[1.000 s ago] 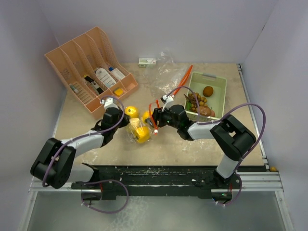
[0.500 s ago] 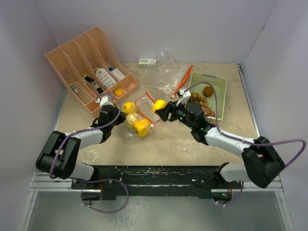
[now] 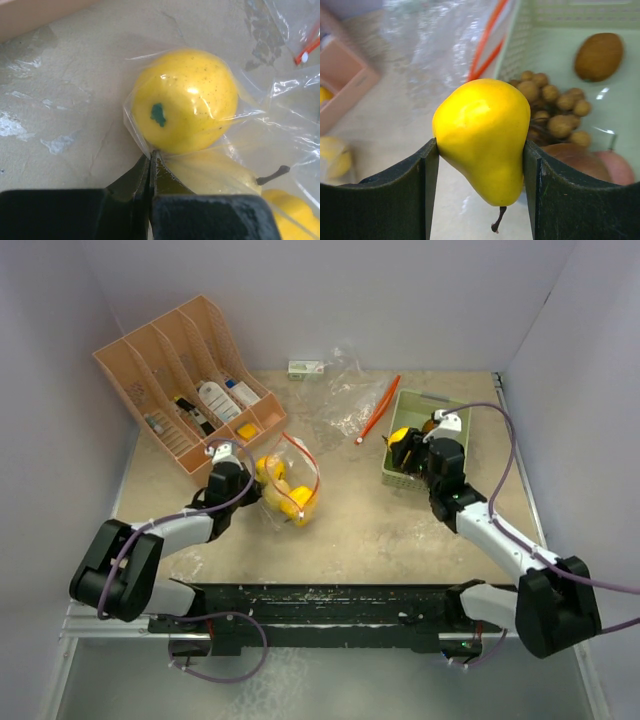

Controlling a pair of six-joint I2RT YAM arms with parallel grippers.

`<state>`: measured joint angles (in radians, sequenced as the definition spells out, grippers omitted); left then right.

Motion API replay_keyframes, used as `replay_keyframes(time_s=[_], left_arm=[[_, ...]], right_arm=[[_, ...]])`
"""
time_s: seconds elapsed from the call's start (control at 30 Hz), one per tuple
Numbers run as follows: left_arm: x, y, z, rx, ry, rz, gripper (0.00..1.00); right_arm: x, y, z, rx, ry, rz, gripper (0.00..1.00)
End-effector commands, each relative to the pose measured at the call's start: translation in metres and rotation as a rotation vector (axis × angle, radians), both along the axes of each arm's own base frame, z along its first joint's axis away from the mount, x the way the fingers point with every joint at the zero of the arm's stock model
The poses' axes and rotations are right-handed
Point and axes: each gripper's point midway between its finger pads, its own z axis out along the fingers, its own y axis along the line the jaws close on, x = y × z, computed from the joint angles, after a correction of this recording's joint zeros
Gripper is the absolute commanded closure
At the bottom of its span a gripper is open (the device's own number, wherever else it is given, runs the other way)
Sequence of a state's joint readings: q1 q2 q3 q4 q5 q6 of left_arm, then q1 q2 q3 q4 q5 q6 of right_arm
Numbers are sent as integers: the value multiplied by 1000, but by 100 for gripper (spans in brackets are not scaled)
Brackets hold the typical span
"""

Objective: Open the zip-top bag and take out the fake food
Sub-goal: Place the fake fruit in the bin, then pick up the fake vegetable from the zipper food storage bag.

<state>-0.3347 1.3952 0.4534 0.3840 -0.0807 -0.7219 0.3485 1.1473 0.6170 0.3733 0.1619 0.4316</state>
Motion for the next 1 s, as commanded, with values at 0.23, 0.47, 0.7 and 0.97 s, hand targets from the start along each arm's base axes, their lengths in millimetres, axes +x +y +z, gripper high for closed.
replay_keyframes(time_s=[0.23, 0.47, 0.7, 0.97], left_arm=[[2, -16, 67, 222, -98, -23, 100], [0, -11, 73, 242, -106, -5, 100], [0, -24, 91, 179, -123, -39, 100], [-1, -22, 81, 196, -96, -30, 100]], right_arm=[[38, -50, -19, -201, 141, -237, 14], [19, -15, 17, -157, 46, -74, 23], [-3, 47, 23, -100, 24, 122, 61], [-12, 115, -22, 72, 94, 324, 100]])
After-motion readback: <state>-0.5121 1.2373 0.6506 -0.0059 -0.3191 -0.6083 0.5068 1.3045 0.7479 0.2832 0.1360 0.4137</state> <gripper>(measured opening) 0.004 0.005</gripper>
